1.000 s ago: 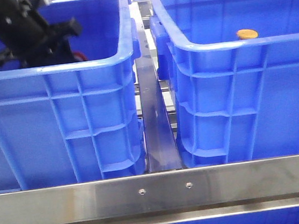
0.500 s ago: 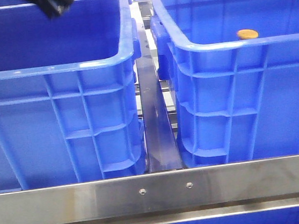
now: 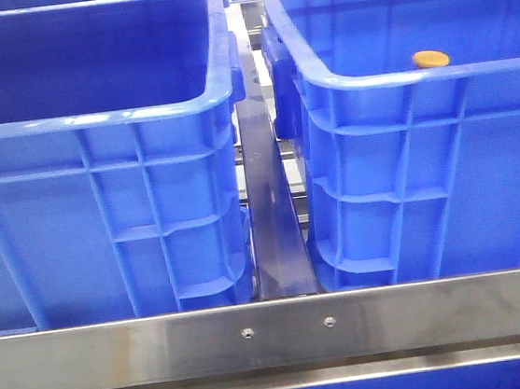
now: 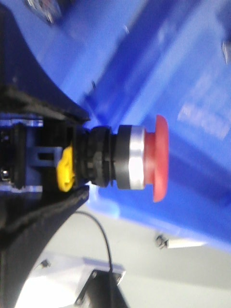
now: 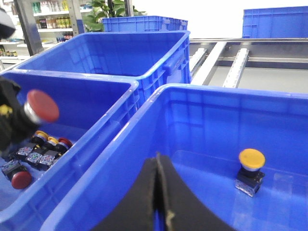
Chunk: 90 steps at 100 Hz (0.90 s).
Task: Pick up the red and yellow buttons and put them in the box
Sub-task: 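Pass the red button from the left gripper into the right gripper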
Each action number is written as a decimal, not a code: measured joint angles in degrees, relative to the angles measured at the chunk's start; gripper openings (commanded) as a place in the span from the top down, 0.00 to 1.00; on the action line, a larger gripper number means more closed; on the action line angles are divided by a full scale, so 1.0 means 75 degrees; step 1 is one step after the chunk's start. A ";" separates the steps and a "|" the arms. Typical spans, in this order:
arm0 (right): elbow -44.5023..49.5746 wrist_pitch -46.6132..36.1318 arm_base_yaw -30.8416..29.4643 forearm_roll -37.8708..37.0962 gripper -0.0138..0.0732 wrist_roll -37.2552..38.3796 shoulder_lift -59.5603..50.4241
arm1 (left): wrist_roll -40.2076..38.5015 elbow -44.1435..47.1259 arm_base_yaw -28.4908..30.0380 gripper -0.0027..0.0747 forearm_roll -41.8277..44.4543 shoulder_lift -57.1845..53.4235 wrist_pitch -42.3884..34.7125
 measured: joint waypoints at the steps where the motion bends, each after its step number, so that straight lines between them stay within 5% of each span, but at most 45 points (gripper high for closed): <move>1: -0.0001 0.0000 0.0000 0.0013 0.92 0.0000 0.0000 | -0.0002 0.0000 -0.0022 0.99 0.0000 0.0000 0.0000; 24: -0.0193 0.0000 0.0402 0.0061 0.82 0.0000 0.0120 | 0.0016 0.0010 -0.0265 0.99 0.0000 0.0000 0.0000; 53: -0.0648 0.0357 0.0570 0.0061 0.13 0.0761 0.1028 | 0.0030 0.0010 -0.0265 0.99 0.0012 0.0000 -0.0014; 90: -0.1716 0.2087 0.0570 -0.0211 0.10 0.3591 0.2429 | 0.0030 0.0010 -0.0265 0.99 0.0028 0.0000 -0.0014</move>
